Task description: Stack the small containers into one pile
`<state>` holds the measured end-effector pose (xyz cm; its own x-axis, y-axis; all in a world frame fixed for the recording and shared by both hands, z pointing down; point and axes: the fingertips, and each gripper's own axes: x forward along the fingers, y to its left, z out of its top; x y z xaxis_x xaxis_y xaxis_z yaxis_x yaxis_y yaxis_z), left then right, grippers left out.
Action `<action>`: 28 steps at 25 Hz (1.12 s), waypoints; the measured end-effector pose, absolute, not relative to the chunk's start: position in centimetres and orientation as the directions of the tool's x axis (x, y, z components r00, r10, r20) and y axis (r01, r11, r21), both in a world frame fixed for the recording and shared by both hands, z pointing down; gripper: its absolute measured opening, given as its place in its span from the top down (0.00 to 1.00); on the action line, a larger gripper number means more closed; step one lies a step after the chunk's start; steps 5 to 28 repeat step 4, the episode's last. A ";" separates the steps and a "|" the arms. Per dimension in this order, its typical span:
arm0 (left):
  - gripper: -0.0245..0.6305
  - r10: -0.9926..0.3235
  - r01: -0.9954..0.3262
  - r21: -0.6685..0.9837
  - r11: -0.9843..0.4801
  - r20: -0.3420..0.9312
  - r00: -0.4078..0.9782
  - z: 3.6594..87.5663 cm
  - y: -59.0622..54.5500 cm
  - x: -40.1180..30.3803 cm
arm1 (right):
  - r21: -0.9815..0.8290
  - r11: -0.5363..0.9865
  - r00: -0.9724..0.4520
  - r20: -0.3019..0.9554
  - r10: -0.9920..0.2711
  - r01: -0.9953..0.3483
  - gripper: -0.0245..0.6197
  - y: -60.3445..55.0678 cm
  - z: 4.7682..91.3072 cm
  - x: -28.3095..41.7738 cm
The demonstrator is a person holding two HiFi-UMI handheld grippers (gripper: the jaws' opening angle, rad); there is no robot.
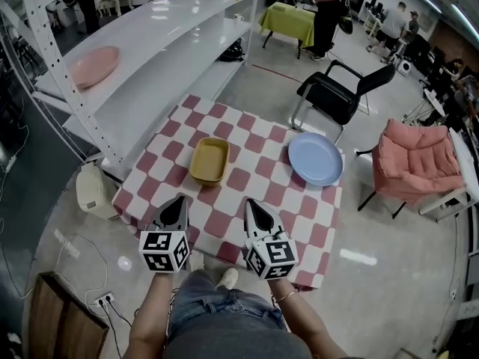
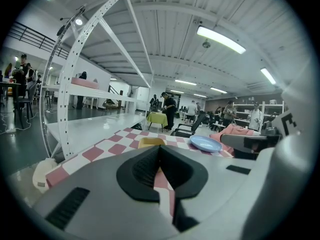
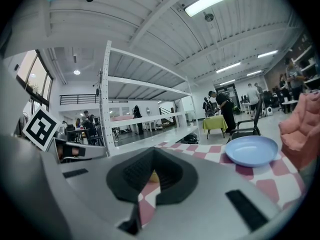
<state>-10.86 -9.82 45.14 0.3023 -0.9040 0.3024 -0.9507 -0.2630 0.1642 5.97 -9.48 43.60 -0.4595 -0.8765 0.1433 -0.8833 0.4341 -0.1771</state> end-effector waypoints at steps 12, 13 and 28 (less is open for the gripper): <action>0.94 -0.907 -0.952 0.163 -0.259 0.299 0.298 44.6 -10.6 -11.2 | -0.190 0.437 -0.463 0.127 -0.877 -0.879 0.95 -9.9 43.3 5.7; 0.94 -0.907 -0.952 0.163 -0.259 0.299 0.298 44.6 -10.6 -11.2 | -0.190 0.437 -0.463 0.127 -0.877 -0.879 0.95 -9.9 43.3 5.7; 0.94 -0.907 -0.952 0.163 -0.259 0.299 0.298 44.6 -10.6 -11.2 | -0.190 0.437 -0.463 0.127 -0.877 -0.879 0.95 -9.9 43.3 5.7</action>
